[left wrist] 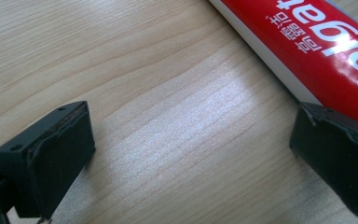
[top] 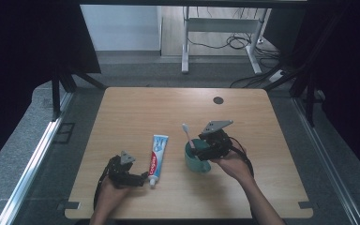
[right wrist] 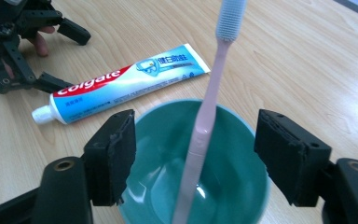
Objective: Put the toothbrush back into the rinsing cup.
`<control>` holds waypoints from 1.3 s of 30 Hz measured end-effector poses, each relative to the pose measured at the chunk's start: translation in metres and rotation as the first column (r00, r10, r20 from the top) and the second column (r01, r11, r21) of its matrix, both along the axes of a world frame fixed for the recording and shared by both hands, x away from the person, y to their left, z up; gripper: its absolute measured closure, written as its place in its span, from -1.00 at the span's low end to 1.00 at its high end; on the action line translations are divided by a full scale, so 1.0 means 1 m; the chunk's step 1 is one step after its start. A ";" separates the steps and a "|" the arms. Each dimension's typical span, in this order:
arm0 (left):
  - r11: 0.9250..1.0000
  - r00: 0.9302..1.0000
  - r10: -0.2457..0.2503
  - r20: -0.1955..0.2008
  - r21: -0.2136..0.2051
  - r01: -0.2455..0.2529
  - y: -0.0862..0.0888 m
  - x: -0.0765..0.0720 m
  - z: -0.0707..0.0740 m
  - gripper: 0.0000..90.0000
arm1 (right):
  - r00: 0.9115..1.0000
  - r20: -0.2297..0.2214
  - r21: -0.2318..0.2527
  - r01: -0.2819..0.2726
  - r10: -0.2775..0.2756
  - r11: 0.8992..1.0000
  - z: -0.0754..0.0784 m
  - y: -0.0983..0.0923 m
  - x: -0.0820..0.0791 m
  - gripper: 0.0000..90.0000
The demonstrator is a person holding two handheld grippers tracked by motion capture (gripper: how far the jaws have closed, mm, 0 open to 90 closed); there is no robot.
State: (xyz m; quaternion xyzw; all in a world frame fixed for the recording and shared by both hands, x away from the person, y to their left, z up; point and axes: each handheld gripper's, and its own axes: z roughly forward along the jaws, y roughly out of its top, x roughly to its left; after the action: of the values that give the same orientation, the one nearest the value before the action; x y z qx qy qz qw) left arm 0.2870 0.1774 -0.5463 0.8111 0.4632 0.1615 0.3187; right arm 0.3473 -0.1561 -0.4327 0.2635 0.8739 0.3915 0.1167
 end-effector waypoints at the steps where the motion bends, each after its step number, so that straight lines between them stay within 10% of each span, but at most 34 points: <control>1: 1.000 1.000 0.000 0.000 0.000 0.000 0.000 0.000 0.000 -1.00 | 1.000 0.006 -0.001 0.001 -0.001 1.000 0.001 -0.002 -0.001 -0.39; 39: 1.000 1.000 0.002 -0.001 -0.003 -0.002 0.000 0.000 0.000 -1.00 | 0.989 0.052 0.019 0.136 -0.137 0.991 -0.009 -0.082 -0.037 -0.74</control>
State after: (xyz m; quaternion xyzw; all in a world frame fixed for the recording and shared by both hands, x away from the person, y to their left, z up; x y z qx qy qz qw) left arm 0.2869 0.1773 -0.5464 0.8102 0.4642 0.1608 0.3196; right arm 0.3102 -0.2378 -0.4422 0.3131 0.8473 0.3963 0.1643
